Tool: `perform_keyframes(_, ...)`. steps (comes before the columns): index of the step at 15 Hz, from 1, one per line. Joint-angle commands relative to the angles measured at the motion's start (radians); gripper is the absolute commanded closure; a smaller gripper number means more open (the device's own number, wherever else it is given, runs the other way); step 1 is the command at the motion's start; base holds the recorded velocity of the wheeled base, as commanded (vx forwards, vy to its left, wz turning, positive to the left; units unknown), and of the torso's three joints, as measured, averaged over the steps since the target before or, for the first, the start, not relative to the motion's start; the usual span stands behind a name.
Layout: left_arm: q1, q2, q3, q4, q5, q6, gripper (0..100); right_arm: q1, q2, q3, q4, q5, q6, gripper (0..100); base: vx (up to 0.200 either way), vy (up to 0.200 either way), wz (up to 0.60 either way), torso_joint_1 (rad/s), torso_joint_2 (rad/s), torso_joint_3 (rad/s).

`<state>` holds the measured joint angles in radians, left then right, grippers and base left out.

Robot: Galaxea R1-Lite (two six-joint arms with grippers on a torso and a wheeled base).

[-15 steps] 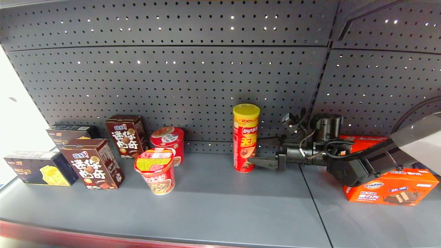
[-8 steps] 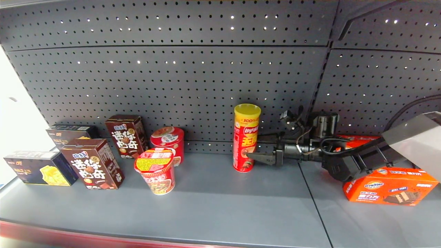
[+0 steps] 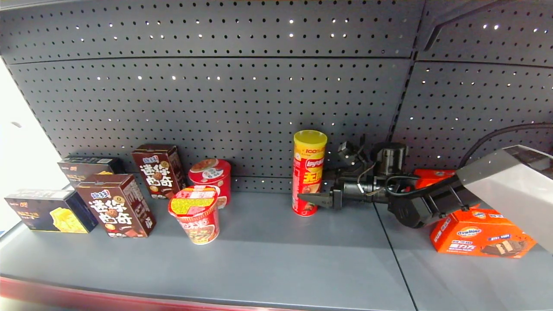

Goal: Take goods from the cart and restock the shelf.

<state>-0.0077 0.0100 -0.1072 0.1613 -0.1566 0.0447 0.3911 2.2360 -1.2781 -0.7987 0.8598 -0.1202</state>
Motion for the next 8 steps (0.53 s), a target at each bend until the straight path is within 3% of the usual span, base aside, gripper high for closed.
perform_keyframes(1, 0.000, -0.001, 0.008, 0.000, 0.000, 0.001, 100, 0.003, 0.017, -0.014, 0.000, -0.001, 0.002, 0, 0.000, 0.000, 0.00, 0.000, 0.00, 0.000)
perform_keyframes(4, 0.000, -0.001, 0.009, -0.002, 0.000, 0.001, 100, 0.005, 0.036, -0.032, -0.002, 0.001, 0.004, 0, 0.000, 0.000, 0.00, 0.000, 0.00, 0.000)
perform_keyframes(5, 0.000, -0.001, 0.009, -0.002, 0.000, 0.001, 100, 0.011, 0.042, -0.033, -0.002, -0.001, 0.004, 100, 0.000, 0.000, 0.00, 0.000, 0.00, 0.000)
perform_keyframes(8, 0.000, -0.001, 0.009, -0.002, 0.000, 0.001, 100, 0.025, 0.042, -0.038, -0.007, -0.048, 0.011, 100, 0.000, 0.000, 0.00, 0.000, 0.00, 0.000)
